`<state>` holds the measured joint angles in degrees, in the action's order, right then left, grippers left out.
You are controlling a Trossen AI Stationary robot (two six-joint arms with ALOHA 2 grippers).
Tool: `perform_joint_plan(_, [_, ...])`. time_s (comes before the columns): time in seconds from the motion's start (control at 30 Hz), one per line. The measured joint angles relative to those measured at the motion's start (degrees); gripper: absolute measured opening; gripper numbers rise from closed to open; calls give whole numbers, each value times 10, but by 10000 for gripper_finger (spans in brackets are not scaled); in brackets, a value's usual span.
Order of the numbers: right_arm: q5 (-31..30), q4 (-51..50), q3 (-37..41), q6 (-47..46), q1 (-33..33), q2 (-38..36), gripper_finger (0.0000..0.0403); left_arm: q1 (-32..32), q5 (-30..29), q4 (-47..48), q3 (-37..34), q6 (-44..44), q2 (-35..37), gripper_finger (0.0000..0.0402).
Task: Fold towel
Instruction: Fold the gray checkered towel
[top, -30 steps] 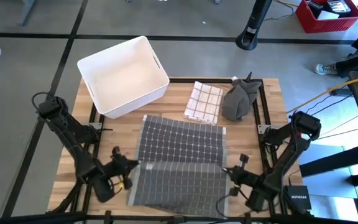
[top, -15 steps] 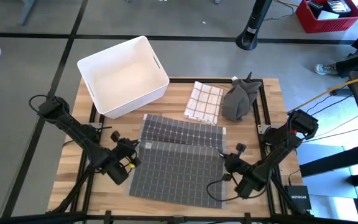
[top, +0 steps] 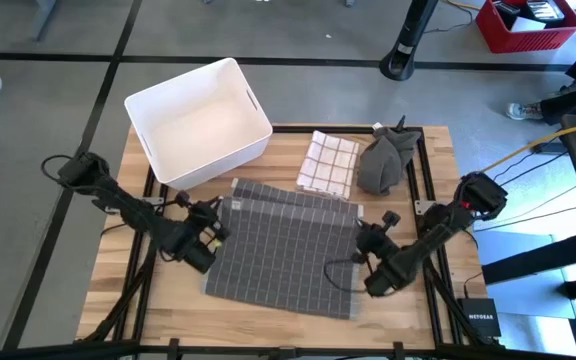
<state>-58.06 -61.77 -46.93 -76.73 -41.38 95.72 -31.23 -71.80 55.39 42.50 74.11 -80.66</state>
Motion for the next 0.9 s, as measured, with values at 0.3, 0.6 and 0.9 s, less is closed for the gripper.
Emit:
perform_joint_plan(0.3, [10,131,87,38,78,0,3,52,13,-215,-104,-111,0,15])
perform_joint_plan(0.6, [17,229,115,114,138,0,3,110,13,-322,-140,-202,-1,15])
perform_joint_plan(0.9, [18,246,115,125,185,0,3,155,29,-330,-140,-204,-1,15])
